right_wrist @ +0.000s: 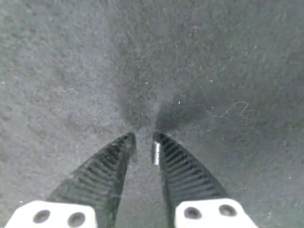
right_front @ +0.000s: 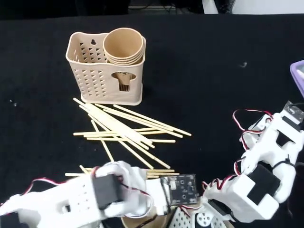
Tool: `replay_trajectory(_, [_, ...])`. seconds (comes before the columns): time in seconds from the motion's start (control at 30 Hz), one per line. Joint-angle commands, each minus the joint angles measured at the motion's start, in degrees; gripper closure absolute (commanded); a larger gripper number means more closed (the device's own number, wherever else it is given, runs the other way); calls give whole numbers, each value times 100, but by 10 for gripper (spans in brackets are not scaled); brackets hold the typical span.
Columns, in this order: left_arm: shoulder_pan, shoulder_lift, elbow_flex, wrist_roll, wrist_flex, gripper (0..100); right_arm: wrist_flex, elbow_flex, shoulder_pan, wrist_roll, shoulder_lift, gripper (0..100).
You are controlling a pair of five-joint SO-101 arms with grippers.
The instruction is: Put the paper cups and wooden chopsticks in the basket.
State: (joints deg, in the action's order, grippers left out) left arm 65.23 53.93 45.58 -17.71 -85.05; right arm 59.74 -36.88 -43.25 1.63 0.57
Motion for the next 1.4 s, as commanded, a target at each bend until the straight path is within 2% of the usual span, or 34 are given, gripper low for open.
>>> replay_trajectory(0.0, [-840,1046,-567,-53,9,970,0,277,-114,18,4,924])
replay_trajectory(0.1, [-1851,1582,-901,-44,9,970,0,268,-97,18,4,924])
replay_trajectory(0.33, [-4787,2171,-1789,-44,70,970,0,242,290,9,-4,924])
replay_trajectory(0.43, [-5508,2418,-2325,70,484,970,0,233,448,9,-4,924])
replay_trajectory(0.63, [-5912,2356,-2237,1037,2488,971,-132,84,668,9,-4,924])
replay_trajectory(0.77, [-5930,1459,-1657,1354,4044,971,-422,-180,677,9,13,924])
replay_trajectory(0.87, [-5930,651,-1789,1503,4563,971,-501,-242,677,26,48,924])
replay_trajectory(1.03, [-5930,-791,-2800,1495,4237,971,-563,-277,826,53,48,924])
replay_trajectory(1.37, [-5921,-3147,-6299,1407,1670,970,-571,-365,826,35,48,924])
